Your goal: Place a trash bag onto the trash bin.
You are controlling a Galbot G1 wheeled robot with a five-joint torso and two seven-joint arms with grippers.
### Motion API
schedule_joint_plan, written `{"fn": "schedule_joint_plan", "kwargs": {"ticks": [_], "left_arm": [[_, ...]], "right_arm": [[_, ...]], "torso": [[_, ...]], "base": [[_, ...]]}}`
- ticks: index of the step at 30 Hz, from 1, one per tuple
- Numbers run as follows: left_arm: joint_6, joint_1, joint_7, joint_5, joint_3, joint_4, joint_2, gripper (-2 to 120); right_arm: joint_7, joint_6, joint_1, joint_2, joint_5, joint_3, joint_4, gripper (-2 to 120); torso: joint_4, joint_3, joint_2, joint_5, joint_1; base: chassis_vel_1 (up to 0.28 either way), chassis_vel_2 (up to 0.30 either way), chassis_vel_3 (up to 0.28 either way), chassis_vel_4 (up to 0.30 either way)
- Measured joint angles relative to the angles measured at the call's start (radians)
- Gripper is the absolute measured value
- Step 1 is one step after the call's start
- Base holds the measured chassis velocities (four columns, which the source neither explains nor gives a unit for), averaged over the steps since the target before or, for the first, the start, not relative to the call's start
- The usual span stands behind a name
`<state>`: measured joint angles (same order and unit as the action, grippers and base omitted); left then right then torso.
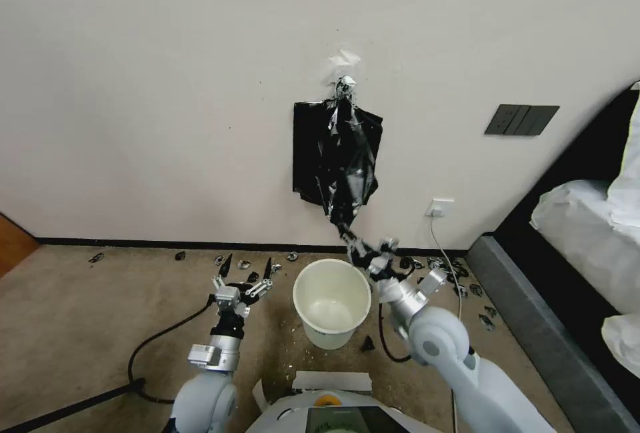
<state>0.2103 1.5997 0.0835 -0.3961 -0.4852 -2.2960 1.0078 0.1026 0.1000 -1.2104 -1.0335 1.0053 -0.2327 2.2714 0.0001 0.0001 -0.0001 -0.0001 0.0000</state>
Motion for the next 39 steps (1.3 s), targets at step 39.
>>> {"fn": "schedule_joint_plan", "kwargs": {"ticks": [39], "left_arm": [[-0.477,-1.572,0.134,-0.490,1.099,0.183,-0.443,100]], "right_arm": [[0.013,0.005,0.142,0.015,-0.035,0.099,-0.062,0]], "torso": [[0.0000,0.000,0.000,0.0004,0.000]], "base": [[0.000,0.000,0.000,0.000]]}}
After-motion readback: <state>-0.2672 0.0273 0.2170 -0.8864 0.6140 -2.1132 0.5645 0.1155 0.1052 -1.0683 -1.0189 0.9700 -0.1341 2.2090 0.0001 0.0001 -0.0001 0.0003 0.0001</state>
